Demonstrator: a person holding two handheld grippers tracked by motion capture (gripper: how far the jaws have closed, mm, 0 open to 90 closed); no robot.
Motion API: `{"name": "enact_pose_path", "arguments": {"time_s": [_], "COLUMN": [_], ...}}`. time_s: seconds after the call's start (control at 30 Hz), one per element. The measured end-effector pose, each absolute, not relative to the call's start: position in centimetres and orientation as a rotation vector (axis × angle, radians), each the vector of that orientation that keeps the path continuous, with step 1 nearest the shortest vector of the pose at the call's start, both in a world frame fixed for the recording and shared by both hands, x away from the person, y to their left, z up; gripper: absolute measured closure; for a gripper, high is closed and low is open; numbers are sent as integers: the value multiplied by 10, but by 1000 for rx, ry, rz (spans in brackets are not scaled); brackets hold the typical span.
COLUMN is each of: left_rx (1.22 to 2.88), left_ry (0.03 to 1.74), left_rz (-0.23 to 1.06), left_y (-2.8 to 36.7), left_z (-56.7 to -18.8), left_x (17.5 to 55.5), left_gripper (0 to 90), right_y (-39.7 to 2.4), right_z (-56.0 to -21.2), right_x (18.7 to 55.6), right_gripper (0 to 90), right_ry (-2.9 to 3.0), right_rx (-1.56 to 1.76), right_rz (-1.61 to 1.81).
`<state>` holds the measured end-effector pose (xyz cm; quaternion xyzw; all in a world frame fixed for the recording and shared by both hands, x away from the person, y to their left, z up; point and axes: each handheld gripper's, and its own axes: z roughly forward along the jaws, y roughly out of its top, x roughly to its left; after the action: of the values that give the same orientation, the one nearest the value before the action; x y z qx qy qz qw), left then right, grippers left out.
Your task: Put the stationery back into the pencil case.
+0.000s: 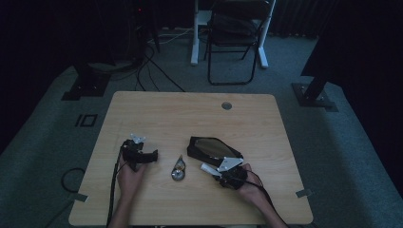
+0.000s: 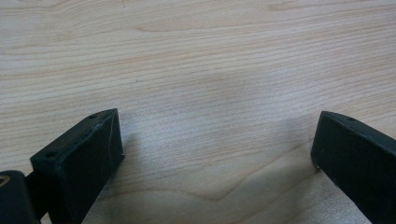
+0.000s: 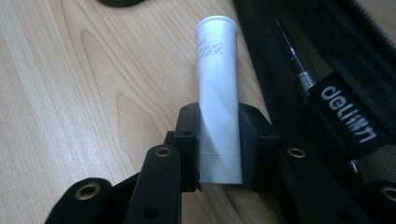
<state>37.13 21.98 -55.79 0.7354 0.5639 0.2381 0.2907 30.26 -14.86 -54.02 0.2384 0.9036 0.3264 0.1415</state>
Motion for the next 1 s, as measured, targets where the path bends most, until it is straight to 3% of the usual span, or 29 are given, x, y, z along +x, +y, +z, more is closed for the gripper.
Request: {"name": "enact_pose_path", "arguments": {"time_s": [1.0], "left_rx": [1961], "left_ry": [1504], "left_rz": [635], "left_y": [220], "left_z": [-558], "left_x": [371], "left_gripper": [23], "right_y": [-147], "right_z": [-506], "right_x": [291], "right_gripper": [715], "right_ry": [2529], "right_rx": [604], "right_rz": [1040]}}
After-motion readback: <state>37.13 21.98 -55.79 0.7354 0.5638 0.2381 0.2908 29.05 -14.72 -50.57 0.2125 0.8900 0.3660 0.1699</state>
